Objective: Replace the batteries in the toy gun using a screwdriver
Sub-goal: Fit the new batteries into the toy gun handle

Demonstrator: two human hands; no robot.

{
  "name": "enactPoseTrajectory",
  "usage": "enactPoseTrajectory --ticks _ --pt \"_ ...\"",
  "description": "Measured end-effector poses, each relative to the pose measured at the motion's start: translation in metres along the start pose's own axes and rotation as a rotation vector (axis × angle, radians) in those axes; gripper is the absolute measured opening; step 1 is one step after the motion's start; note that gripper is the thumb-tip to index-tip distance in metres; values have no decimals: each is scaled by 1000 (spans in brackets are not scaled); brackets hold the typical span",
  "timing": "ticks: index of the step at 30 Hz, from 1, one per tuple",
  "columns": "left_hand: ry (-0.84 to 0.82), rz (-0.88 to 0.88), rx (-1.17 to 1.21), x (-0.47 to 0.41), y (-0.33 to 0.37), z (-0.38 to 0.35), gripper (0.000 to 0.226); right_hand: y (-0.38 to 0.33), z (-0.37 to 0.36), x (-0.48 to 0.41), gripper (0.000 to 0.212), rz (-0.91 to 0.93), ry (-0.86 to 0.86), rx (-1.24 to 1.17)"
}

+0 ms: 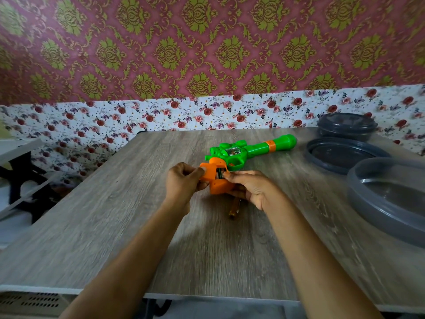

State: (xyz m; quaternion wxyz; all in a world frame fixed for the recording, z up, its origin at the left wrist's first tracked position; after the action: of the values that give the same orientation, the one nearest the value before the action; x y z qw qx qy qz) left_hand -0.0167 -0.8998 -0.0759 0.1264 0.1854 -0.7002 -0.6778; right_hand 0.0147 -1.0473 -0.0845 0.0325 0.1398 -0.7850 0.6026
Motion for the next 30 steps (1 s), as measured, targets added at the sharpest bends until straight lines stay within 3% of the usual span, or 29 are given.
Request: enactPoseTrajectory --ticks 3,5,10,14,20,25,30 --pt "-54 102 197 1 3 1 11 1 0 -1 19 1 -13 -3" --pt "-107 162 234 -1 5 2 21 1 0 -1 4 -2 -13 2" --pt "-272 199 -10 0 12 6 17 4 1 -4 6 14 -5 27" --pt "-261 127 -41 -4 12 8 47 3 2 -4 3 11 -11 28" --pt "-184 33 -178 -9 9 8 38 2 0 -2 3 -4 -15 32" --pt "-148 -19 -214 -11 4 8 27 1 0 0 33 -4 7 30" --pt "-185 -14 -195 -13 4 8 25 0 0 3 35 -5 -7 24"
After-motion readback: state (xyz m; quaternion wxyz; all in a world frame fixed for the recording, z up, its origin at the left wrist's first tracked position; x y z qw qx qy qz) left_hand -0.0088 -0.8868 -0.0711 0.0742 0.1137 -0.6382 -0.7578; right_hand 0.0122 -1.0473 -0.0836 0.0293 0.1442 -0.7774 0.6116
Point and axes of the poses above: each hand's wrist, its own x-axis away from the middle knuckle, its own z-axis out of the back of the hand, y = z × x, the point moved 1 cm from there along -x, towards the middle knuckle, and after that the axes turned 4 degrees about y, right-handed, at the moved point
